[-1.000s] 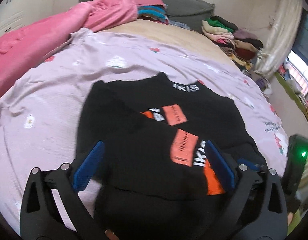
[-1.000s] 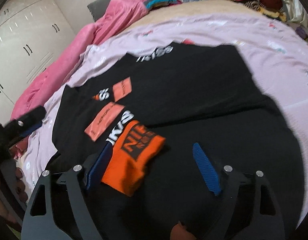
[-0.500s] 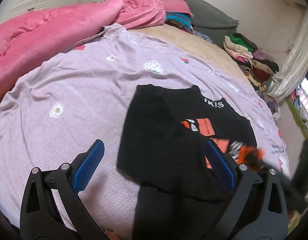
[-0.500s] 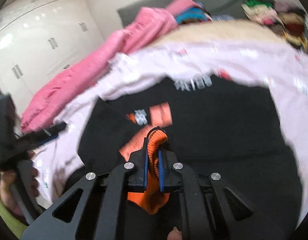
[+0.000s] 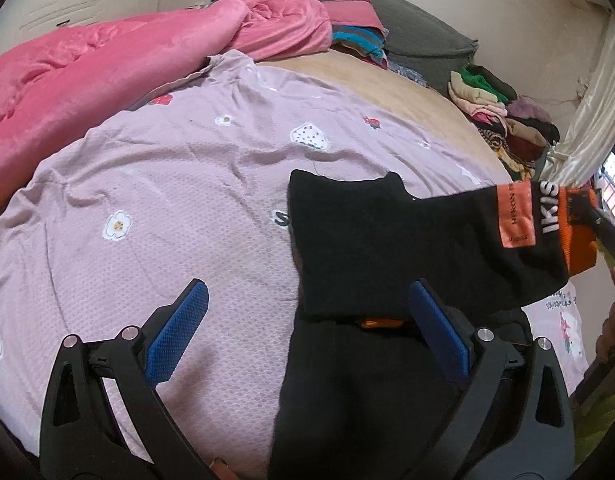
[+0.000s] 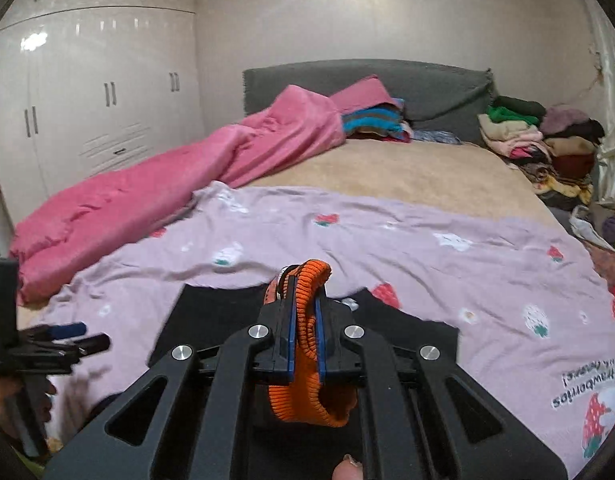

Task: Fold small clothes
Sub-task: 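Grasp the folded orange cuff with the right gripper and lift it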

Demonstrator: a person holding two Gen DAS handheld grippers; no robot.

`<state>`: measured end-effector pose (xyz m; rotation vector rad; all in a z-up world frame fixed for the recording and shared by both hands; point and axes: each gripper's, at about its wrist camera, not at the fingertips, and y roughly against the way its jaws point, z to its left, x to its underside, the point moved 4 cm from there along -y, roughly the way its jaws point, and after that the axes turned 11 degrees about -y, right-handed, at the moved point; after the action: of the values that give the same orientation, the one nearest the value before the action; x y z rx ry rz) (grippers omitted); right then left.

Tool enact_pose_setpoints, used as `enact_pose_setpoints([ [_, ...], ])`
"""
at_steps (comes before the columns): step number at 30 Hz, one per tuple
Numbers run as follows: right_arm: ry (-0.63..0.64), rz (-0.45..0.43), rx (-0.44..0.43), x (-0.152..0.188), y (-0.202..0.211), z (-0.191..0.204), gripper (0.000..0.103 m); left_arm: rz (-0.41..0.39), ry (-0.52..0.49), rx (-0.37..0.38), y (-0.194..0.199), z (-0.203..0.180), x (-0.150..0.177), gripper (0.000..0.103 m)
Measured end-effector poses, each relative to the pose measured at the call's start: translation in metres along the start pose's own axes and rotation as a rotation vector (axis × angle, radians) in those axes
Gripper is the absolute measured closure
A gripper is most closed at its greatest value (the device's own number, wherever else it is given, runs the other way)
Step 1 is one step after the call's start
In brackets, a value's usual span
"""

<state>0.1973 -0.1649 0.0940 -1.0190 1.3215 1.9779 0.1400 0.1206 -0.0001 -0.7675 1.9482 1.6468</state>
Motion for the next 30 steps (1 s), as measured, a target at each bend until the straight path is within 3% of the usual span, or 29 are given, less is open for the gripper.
enact_pose_setpoints([
  [6, -0.072, 0.037, 0.068, 0.026, -0.009, -0.036, 0.096, 0.006, -0.040, 0.029, -0.011, -0.019, -0.007, 0.010],
  [16, -0.134, 0.082, 0.140, 0.056, -0.018, -0.061, 0.096, 0.036, -0.111, 0.058, -0.035, -0.053, -0.014, 0.010],
  [30, -0.140, 0.111, 0.185, 0.064, -0.028, -0.072, 0.096, 0.081, -0.141, 0.072, -0.072, -0.077, -0.017, 0.010],
])
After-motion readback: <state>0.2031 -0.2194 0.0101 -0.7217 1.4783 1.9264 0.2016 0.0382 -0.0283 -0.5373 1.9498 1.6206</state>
